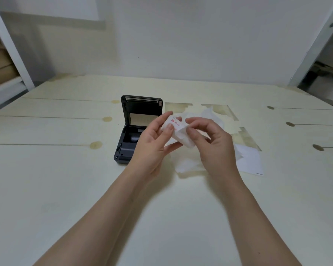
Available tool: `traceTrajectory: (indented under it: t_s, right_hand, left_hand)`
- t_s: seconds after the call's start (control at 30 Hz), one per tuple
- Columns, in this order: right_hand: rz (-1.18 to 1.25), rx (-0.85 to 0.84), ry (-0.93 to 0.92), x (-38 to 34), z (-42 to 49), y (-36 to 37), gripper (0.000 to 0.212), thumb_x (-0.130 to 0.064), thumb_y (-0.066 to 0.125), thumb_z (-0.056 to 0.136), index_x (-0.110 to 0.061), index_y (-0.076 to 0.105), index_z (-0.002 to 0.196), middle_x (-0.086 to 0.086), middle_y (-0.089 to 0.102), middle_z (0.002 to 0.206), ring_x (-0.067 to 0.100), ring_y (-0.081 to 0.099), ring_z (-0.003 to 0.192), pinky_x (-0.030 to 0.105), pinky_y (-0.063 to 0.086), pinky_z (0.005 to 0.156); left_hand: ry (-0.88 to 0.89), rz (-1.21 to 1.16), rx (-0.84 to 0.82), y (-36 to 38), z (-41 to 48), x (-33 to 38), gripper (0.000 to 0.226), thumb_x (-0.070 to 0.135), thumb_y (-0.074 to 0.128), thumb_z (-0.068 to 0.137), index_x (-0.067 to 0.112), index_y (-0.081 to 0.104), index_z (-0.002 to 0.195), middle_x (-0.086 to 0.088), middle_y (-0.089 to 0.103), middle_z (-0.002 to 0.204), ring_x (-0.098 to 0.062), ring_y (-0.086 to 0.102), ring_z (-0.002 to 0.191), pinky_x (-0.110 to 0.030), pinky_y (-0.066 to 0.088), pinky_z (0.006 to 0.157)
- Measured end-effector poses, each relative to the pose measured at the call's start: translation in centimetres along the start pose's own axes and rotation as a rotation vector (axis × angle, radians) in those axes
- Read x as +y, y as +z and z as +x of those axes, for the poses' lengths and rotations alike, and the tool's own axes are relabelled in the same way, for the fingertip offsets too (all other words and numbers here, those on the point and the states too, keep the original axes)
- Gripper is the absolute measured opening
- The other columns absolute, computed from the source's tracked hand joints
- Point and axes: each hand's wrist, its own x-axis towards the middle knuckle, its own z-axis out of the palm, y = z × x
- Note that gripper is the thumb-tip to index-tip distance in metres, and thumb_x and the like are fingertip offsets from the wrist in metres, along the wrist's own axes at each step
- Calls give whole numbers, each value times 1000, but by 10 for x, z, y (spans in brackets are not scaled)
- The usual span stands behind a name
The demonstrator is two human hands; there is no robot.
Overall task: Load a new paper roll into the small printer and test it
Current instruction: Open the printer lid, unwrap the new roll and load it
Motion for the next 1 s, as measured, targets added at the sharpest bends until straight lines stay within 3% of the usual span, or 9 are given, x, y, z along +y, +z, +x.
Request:
traceTrajectory:
  t_s: [0.17, 0.23, 0.33, 0.47, 0.63, 0.7, 0.8, 0.9, 1.0]
  right_hand:
    - [9, 67, -18, -1, 2, -8, 8, -15, 55, 97, -17, 62, 92, -9, 62, 123, -7, 60, 104, 11, 45, 87]
    - [-167, 161, 19, 10, 7, -12, 10, -22, 56, 96, -24, 63, 90, -7, 60, 124, 11, 56, 119, 22, 42, 98]
    - [-629, 122, 120, 27, 11, -14, 19, -31, 59, 93, -16, 71, 92, 2, 56, 130, 24, 38, 131, 19, 27, 95]
    - [-997, 71, 138, 42, 11, -14, 20, -30, 65, 88, -14, 75, 93, 9, 51, 135, 28, 29, 131, 25, 26, 104]
    - [-1100, 67, 247, 51, 15, -14, 27, -35, 69, 83, -16, 69, 103, 10, 51, 129, 30, 33, 126, 31, 33, 106]
    - [-1061, 173, 151, 50, 15, -13, 32, -34, 74, 80, -16, 64, 104, 10, 51, 126, 30, 35, 123, 29, 33, 102]
    - [-712, 346, -102, 39, 14, -11, 18, -33, 65, 88, -18, 66, 99, 3, 60, 113, 23, 44, 114, 22, 36, 92]
    - [-275, 101, 1, 16, 8, -3, 19, -33, 54, 96, -23, 69, 104, -9, 67, 108, 2, 59, 99, 11, 44, 77]
    - [-273, -177, -31, 12, 0, 2, 28, -33, 62, 90, -29, 66, 117, -15, 64, 115, -1, 60, 103, 12, 46, 80]
  left_hand:
    - [45, 45, 82, 2, -2, -2, 35, 12, 46, 101, 15, 49, 135, -3, 64, 120, -12, 63, 112, -36, 57, 90]
    - [64, 67, 108, 0, -3, -2, 35, 14, 46, 101, 15, 48, 136, -2, 64, 121, -10, 62, 112, -35, 57, 89]
    - [83, 78, 137, -2, -3, -2, 35, 15, 46, 101, 18, 47, 135, -4, 61, 127, -9, 61, 113, -31, 57, 88]
    - [74, 95, 128, -3, -3, -3, 36, 14, 46, 101, 16, 47, 137, -11, 57, 134, -14, 59, 118, -30, 58, 87]
    - [54, 109, 99, -1, -3, -5, 37, 14, 46, 101, 14, 47, 138, -9, 59, 131, -14, 59, 118, -35, 57, 90]
    - [47, 111, 83, -1, -4, -5, 37, 15, 46, 101, 14, 48, 138, -11, 60, 131, -12, 61, 118, -37, 56, 92]
    - [39, 127, 69, -1, -5, -3, 38, 16, 48, 100, 14, 48, 139, -11, 60, 131, -11, 62, 116, -35, 57, 91]
    - [37, 170, 37, -3, -7, -2, 41, 16, 48, 100, 13, 45, 141, -12, 61, 132, -19, 62, 120, -34, 56, 93]
    - [39, 183, -12, -5, -8, 1, 43, 16, 47, 100, 14, 43, 143, -13, 63, 129, -27, 65, 115, -37, 54, 97]
